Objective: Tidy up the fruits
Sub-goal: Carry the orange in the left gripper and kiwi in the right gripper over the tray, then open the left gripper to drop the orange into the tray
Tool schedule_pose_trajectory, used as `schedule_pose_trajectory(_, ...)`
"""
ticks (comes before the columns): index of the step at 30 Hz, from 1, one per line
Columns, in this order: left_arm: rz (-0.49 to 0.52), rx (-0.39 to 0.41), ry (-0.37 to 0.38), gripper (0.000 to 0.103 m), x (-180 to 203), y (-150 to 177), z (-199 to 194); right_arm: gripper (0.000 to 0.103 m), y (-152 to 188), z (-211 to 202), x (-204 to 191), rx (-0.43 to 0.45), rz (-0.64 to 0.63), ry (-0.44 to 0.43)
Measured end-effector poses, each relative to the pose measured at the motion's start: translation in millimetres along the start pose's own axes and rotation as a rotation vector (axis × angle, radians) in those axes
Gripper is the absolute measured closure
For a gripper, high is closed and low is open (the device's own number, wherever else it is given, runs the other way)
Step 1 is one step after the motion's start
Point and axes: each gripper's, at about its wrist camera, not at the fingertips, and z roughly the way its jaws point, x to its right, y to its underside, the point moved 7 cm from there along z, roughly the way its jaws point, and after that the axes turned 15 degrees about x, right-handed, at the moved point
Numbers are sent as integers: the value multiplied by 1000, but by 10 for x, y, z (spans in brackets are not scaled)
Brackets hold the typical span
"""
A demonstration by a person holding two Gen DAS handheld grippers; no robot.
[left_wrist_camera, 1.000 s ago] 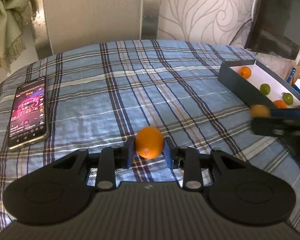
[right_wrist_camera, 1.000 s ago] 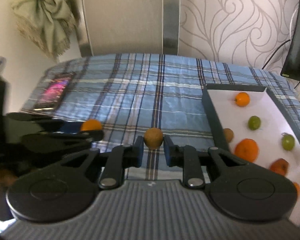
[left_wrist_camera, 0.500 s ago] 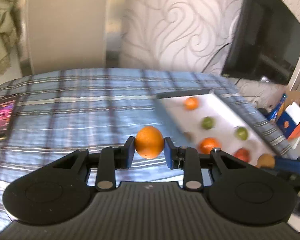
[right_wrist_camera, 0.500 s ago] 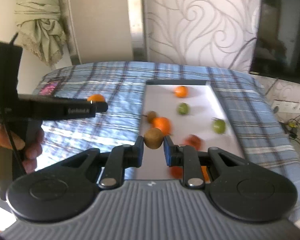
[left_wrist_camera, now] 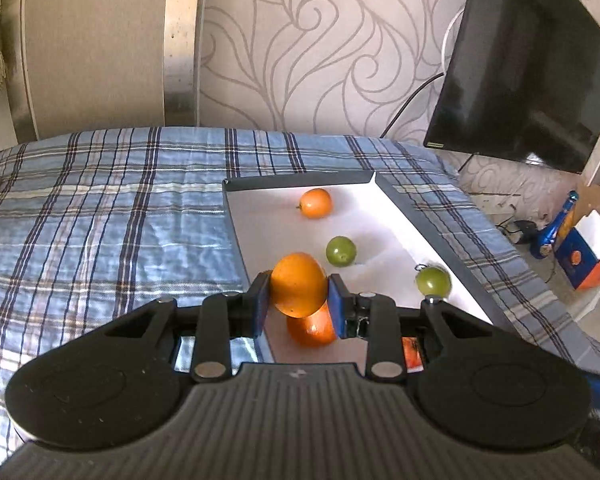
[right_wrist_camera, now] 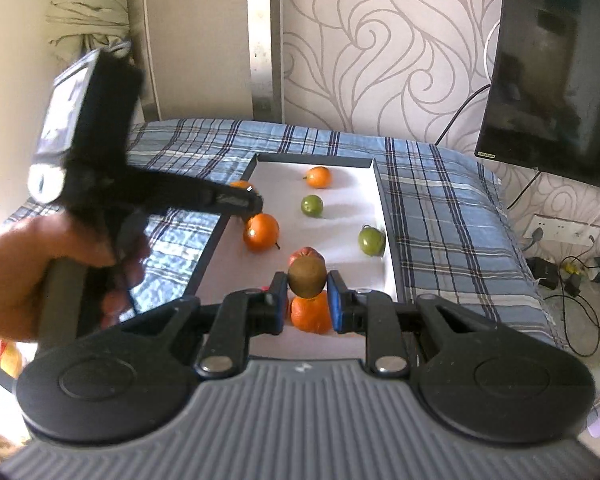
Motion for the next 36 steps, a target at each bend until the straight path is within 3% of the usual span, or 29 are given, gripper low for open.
schedule_pose_trajectory(21, 85, -28, -17, 67, 185, -64, 445, 79, 33, -14, 101, -14, 22, 16)
schedule_pose_trajectory(26, 96, -16, -7, 65, 203, -83, 415, 79, 46, -51, 93, -14, 22, 21)
schedule_pose_trajectory(28, 98, -12, -9, 55, 203, -89, 386, 79, 50, -60, 92, -14, 26, 24)
schedule_pose_trajectory(36, 69, 12, -14, 54, 69, -96, 69, 79, 54, 96, 205, -24, 35, 41)
